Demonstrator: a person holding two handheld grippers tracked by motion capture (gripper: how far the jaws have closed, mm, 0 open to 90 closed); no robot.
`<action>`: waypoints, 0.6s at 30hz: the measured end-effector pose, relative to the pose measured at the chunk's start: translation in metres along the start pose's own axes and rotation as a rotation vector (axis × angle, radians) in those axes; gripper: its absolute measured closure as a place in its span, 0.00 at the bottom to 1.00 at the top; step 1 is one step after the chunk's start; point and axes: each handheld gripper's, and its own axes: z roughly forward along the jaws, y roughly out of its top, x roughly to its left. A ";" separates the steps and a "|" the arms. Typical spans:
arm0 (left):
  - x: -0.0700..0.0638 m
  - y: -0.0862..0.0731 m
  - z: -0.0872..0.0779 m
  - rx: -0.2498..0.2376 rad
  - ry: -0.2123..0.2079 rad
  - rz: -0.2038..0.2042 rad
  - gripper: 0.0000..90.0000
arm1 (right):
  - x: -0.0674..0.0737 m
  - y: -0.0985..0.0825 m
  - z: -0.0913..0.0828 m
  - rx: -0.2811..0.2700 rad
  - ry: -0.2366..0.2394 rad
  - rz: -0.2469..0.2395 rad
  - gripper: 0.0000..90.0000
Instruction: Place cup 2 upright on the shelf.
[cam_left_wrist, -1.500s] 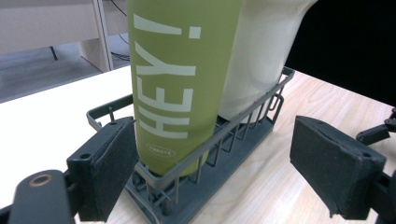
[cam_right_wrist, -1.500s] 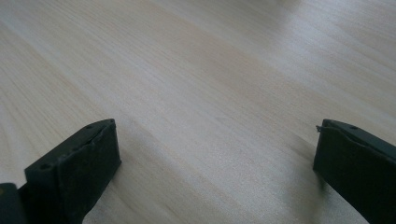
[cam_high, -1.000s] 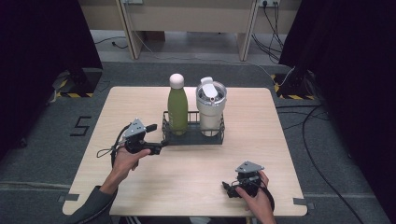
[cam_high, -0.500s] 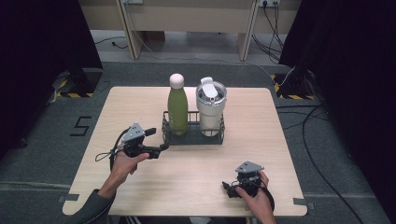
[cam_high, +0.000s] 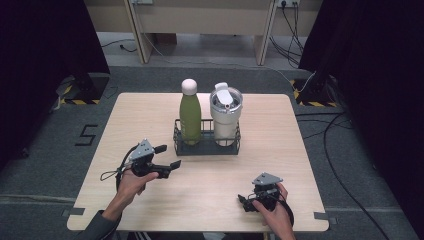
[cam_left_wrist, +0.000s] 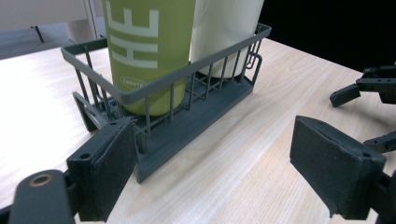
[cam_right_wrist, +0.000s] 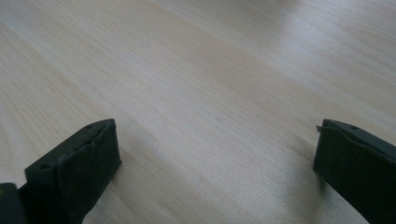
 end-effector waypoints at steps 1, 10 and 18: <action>0.000 -0.001 0.000 0.001 0.000 0.000 0.16 | 0.000 0.000 0.000 0.000 0.000 -0.001 0.01; -0.004 -0.012 -0.003 0.015 -0.014 0.004 0.16 | 0.000 0.000 0.000 0.000 0.001 -0.002 0.01; -0.007 -0.024 -0.007 0.035 -0.020 0.009 0.16 | 0.000 0.000 0.000 0.000 0.001 -0.001 0.01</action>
